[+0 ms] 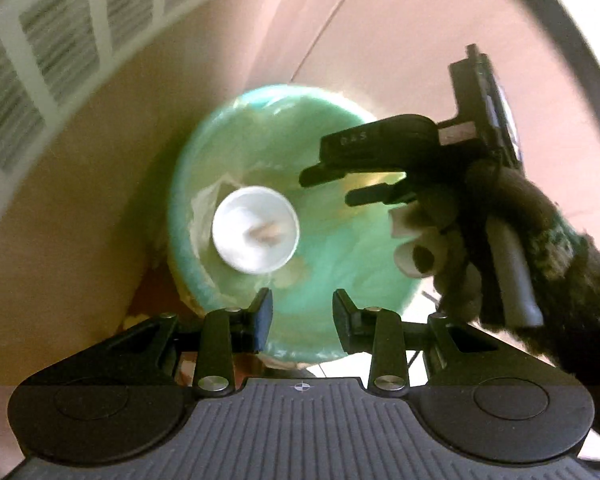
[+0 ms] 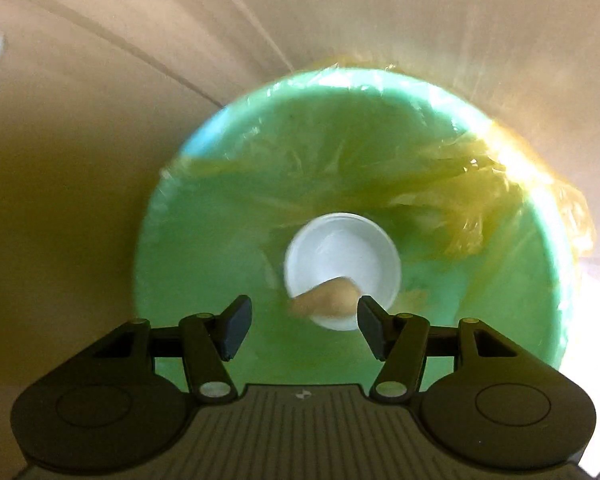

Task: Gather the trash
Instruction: 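Open the right gripper to drop the ginger into the bin, then move the right tool to the green wrappers and grasp one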

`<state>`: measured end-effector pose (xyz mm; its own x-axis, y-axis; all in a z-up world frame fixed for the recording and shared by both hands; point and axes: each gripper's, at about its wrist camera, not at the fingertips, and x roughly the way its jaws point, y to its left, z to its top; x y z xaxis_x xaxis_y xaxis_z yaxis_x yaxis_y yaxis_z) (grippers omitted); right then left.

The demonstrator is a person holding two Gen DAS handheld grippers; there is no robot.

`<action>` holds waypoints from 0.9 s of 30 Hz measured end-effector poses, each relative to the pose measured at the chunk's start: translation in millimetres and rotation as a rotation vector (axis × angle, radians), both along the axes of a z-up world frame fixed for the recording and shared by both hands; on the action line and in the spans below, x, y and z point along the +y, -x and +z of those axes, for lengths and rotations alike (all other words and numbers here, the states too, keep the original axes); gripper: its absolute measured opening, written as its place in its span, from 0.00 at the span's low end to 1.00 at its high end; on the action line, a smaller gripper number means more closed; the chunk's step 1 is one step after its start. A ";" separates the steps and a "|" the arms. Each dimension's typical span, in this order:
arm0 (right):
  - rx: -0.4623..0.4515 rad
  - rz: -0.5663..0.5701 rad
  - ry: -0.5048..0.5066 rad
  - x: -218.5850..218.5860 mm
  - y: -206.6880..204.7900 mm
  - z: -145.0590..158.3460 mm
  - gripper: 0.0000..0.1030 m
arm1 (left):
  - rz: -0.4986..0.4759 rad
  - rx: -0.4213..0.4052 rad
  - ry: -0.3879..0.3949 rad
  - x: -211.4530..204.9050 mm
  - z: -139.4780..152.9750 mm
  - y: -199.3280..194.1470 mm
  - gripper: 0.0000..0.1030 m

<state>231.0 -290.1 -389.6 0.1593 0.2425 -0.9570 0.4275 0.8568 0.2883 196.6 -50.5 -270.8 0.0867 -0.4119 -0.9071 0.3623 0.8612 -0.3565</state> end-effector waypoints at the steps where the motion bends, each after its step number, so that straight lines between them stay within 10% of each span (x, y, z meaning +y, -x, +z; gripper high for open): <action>1: -0.012 -0.009 0.000 -0.4 1.8 8.0 0.59 | -0.017 -0.017 0.005 3.1 8.9 2.3 0.36; 17: -0.288 -0.010 0.387 59.3 80.8 266.5 0.65 | -0.125 -0.332 0.172 19.4 185.2 -2.5 0.36; 27: -0.372 0.101 0.487 121.8 94.4 329.8 0.68 | 0.060 -0.368 0.171 83.7 212.4 -8.5 0.35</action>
